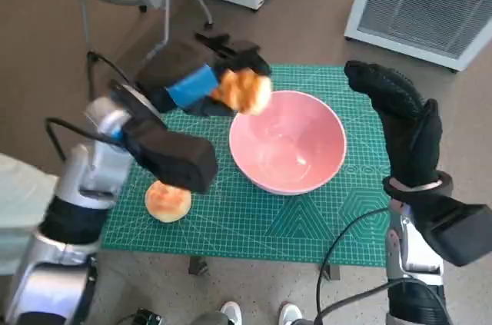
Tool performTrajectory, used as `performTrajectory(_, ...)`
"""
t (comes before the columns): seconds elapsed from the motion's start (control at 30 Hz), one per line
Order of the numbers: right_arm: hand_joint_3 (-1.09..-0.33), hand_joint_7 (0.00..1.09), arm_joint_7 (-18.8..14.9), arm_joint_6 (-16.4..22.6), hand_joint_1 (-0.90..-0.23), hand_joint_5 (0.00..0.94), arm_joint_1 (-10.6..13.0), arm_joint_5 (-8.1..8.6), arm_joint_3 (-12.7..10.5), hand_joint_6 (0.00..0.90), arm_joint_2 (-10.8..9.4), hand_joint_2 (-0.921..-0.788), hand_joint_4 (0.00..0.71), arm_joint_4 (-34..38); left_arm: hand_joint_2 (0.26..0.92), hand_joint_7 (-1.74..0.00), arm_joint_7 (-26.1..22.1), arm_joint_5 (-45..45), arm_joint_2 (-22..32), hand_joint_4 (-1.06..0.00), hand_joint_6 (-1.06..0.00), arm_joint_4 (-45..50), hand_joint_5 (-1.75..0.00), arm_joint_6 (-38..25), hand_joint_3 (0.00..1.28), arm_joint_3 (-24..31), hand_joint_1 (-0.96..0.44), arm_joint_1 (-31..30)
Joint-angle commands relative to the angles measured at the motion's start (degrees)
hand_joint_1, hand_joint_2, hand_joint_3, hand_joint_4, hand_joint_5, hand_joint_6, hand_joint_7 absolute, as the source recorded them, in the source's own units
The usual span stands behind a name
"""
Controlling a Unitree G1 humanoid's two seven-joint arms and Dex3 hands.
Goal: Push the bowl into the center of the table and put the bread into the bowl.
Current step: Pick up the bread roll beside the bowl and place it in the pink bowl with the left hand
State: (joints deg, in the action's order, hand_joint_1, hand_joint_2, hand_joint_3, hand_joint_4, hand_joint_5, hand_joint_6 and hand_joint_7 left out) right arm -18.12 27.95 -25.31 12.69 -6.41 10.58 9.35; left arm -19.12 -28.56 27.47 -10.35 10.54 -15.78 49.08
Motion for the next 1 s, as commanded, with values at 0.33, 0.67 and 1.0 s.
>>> performTrajectory(0.33,-0.773,0.56,-0.9,-0.5,-0.601,0.001,2.6,0.85,-0.5,-0.001,0.3,-0.921,0.235,-0.4,0.919,-1.07,-2.0,0.0,-5.5,-0.75,-0.63,-1.3,-1.19,1.8,0.05,-3.2,0.0,0.9)
performTrajectory(0.67,-0.778,0.54,-0.1,-0.1,-0.591,0.001,4.1,-0.22,-0.7,-0.001,0.3,-0.921,0.235,-1.9,0.92,-1.14,-0.9,-1.7,-8.7,-0.74,-0.61,-8.2,-1.16,4.2,0.06,-6.3,0.0,1.0)
performTrajectory(1.0,-0.785,0.53,0.6,-0.2,-0.577,0.001,4.8,-0.77,-1.1,-0.001,0.5,-0.921,0.235,-2.5,0.885,-0.22,-4.8,-1.9,-8.7,-0.3,-0.37,-8.9,-0.16,0.2,0.03,-7.5,-0.07,-1.0)
